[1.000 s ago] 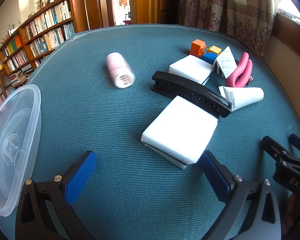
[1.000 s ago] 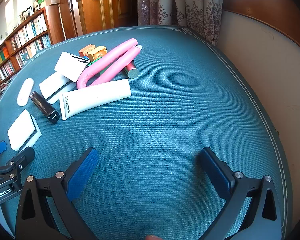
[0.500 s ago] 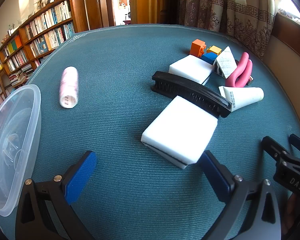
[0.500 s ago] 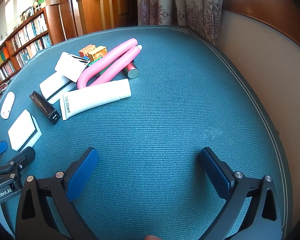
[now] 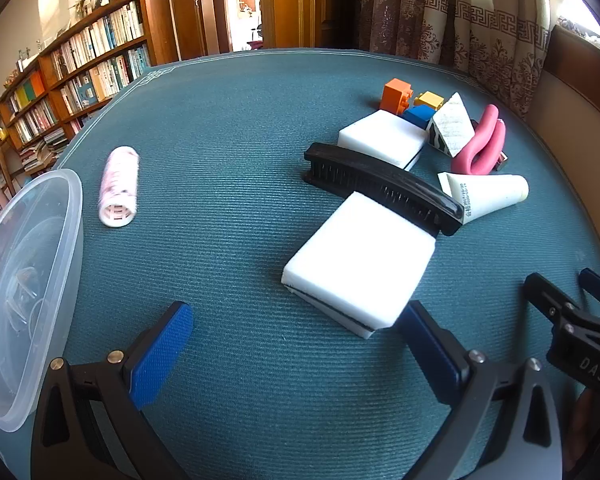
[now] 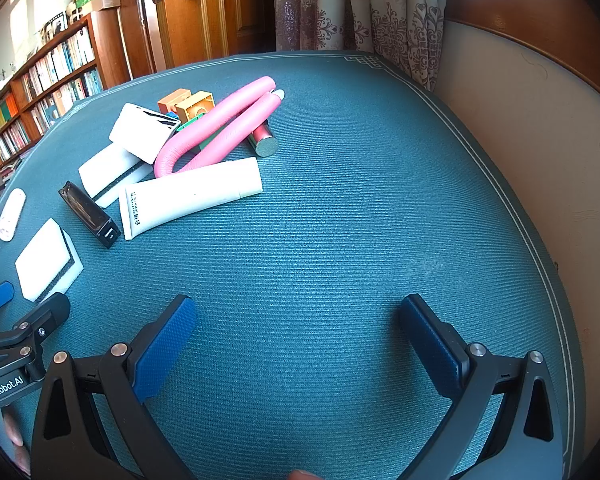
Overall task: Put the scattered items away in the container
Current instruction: 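Move the left gripper toward the white sponge block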
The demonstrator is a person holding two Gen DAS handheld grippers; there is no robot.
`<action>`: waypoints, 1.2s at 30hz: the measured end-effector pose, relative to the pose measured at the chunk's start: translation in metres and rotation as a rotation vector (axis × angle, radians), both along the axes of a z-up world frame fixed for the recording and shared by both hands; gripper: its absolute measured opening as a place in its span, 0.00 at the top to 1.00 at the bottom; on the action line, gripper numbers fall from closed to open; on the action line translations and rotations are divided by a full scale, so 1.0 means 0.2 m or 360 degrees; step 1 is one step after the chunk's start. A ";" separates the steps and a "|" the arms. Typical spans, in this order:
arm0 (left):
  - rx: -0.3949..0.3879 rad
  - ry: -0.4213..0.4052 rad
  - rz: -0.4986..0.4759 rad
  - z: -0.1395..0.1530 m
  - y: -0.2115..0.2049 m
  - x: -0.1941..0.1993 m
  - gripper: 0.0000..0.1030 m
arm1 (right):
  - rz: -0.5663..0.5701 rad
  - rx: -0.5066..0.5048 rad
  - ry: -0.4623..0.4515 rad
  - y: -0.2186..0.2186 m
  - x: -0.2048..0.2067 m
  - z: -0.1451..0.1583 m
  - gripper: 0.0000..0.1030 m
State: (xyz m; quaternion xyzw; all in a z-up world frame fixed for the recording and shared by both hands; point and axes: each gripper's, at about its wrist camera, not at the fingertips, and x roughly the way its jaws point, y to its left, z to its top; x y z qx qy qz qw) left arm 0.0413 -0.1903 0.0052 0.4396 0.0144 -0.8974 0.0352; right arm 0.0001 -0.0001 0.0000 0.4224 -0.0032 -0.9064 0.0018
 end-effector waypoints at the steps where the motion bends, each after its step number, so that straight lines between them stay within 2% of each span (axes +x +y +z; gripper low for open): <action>1: 0.0000 0.0000 0.0000 0.00 0.00 0.00 0.00 | 0.0000 0.0001 0.0000 0.00 0.00 0.00 0.00; 26: 0.0000 -0.0003 -0.0002 0.01 0.01 -0.03 0.00 | 0.0000 0.0001 -0.0001 0.00 0.00 0.00 0.00; 36: 0.0000 0.0000 -0.0052 0.02 0.04 -0.06 0.00 | 0.0001 0.0001 -0.0001 0.00 0.00 0.00 0.00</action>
